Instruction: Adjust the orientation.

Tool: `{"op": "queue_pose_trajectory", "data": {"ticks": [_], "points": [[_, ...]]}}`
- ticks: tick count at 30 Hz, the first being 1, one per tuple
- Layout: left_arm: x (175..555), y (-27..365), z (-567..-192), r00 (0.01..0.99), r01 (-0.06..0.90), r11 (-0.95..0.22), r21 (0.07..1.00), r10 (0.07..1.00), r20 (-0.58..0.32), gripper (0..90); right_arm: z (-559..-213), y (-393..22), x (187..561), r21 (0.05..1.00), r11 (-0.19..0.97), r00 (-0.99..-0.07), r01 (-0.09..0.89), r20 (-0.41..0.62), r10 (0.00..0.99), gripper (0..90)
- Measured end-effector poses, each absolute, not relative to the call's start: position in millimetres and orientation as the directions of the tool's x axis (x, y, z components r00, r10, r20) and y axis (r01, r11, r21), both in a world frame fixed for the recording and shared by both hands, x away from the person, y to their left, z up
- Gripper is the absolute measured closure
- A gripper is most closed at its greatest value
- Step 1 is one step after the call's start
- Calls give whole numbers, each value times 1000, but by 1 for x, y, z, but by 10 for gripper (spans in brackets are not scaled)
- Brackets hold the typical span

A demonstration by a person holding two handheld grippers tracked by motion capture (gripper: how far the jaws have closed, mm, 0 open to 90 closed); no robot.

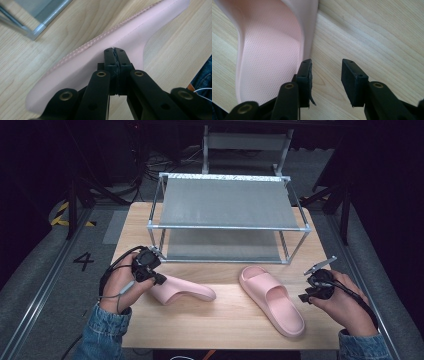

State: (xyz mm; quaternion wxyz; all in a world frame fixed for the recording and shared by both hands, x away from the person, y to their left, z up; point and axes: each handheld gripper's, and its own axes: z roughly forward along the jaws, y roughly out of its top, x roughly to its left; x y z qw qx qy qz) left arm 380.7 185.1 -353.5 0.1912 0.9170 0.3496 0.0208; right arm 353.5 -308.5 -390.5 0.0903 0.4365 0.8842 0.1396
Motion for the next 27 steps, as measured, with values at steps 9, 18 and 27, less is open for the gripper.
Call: {"op": "queue_pose_trajectory", "data": {"ticks": [9,18,27], "points": [[393,180,-351,756,607,-673,423,653,-47,899,-393,-313,347,326,566,-588,757,-39,808,609],[409,165,-353,693,562,-605,564,717,78,849,-394,-326,332,335,523,-544,784,-36,838,603],[403,146,-338,753,504,-623,598,656,48,823,-393,-337,321,348,500,-519,793,-45,854,600]]}}
